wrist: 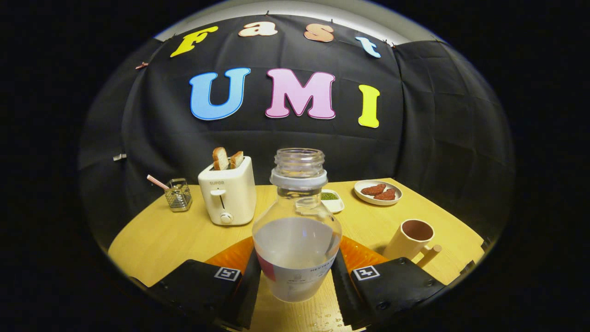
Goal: Take the bottle from table, then pour the juice into the cup, finally place the bottle on the coaster
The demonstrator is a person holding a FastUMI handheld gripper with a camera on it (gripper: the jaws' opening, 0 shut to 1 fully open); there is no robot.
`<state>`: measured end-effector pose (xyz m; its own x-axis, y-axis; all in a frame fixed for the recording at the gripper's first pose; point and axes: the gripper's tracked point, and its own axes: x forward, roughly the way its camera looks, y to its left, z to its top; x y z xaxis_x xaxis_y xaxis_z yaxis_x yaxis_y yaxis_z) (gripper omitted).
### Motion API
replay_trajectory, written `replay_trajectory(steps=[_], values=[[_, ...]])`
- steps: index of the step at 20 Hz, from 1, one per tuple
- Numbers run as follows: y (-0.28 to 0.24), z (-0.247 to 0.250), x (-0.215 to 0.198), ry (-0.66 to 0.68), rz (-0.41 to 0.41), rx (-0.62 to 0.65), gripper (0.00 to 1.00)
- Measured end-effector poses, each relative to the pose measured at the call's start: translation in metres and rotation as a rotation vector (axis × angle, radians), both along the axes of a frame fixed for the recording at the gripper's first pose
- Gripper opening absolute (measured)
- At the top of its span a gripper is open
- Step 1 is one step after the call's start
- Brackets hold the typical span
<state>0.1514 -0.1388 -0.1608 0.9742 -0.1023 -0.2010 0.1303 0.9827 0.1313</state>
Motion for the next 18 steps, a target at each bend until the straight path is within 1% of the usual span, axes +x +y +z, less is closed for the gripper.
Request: replay_trajectory(steps=[3,5,7,8,10,12,14,15,16,18], values=[[-0.009,0.019,-0.002,-0.013,0.02,0.072,0.73],[-0.034,0.025,-0.005,-0.008,-0.023,0.051,0.73],[-0.049,0.025,-0.005,0.016,-0.014,0.039,0.73],[-0.055,0.024,-0.005,0.024,0.005,0.034,0.73],[-0.069,0.027,-0.007,0.014,0.025,0.029,0.73],[-0.078,0.024,-0.008,0.017,0.053,0.072,0.73],[-0.079,0.018,-0.007,0.032,0.101,0.147,0.73],[-0.079,0.016,-0.016,0.039,0.116,0.19,0.73],[-0.088,0.01,-0.008,0.039,0.099,0.22,0.73],[-0.102,0.008,-0.01,0.031,0.071,0.266,0.73]])
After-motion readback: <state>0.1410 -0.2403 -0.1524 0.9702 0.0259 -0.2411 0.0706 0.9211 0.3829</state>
